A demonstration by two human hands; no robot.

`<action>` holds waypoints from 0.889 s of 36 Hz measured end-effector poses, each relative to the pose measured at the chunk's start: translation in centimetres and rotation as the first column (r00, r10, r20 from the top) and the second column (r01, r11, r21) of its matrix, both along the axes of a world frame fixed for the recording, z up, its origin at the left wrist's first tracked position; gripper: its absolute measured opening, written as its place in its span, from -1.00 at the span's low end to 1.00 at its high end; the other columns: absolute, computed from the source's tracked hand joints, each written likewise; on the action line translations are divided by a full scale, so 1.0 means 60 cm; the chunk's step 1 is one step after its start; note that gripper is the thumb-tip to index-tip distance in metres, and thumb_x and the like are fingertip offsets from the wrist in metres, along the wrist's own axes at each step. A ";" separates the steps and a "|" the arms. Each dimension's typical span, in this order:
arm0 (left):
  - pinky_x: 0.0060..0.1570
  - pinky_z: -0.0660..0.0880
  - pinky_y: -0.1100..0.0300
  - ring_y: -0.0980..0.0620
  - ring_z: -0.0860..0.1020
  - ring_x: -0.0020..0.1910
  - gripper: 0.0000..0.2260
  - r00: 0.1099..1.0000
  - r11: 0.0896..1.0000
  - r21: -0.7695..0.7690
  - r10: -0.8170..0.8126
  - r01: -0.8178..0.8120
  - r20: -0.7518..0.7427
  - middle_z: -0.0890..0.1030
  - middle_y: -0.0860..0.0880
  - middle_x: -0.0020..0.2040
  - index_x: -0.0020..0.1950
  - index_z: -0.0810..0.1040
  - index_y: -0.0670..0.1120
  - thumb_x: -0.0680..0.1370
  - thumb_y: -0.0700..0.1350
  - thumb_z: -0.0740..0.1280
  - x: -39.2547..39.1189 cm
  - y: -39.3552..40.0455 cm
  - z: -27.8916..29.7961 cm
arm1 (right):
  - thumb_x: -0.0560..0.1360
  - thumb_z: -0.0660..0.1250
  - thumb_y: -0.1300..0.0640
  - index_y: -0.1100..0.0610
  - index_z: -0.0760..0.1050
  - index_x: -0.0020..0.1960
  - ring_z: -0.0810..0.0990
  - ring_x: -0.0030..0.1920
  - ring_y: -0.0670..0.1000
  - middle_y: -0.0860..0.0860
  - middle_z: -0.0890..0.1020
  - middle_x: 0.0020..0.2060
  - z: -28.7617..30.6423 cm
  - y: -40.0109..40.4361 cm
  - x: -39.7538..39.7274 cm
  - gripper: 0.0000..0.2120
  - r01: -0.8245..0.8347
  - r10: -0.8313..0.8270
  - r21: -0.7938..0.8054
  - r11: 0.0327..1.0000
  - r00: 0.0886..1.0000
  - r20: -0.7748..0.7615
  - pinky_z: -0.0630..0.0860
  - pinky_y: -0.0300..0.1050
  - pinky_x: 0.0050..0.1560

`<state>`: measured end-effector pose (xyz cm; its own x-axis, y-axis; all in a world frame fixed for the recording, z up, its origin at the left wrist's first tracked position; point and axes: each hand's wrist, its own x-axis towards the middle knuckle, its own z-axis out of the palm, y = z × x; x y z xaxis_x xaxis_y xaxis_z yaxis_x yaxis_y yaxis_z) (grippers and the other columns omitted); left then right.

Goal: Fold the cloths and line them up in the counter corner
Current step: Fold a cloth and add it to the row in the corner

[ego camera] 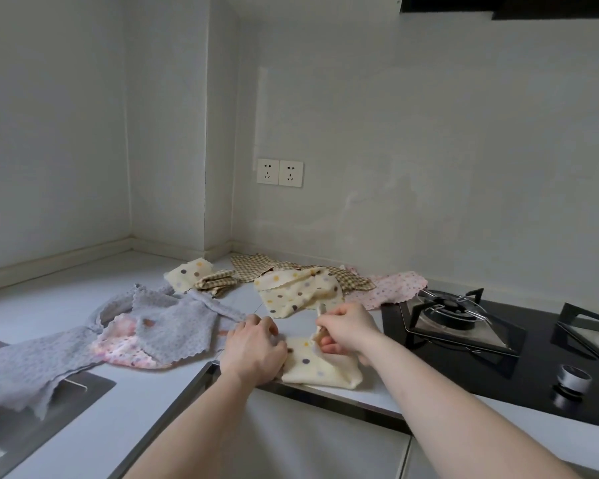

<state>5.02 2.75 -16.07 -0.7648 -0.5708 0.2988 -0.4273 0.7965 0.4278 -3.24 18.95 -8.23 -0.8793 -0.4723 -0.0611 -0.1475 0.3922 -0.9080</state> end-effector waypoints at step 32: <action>0.22 0.39 0.00 -0.02 0.47 0.14 -0.56 0.997 0.997 0.041 -0.064 0.062 0.034 0.48 0.05 0.16 0.14 0.51 0.16 0.38 0.36 0.21 -0.005 -0.005 0.002 | 0.37 0.46 -0.12 0.11 0.55 0.28 0.62 0.08 0.04 0.03 0.65 0.09 -0.056 0.022 -0.055 -0.45 0.000 -0.012 0.322 0.947 0.999 0.036 0.54 -0.06 0.22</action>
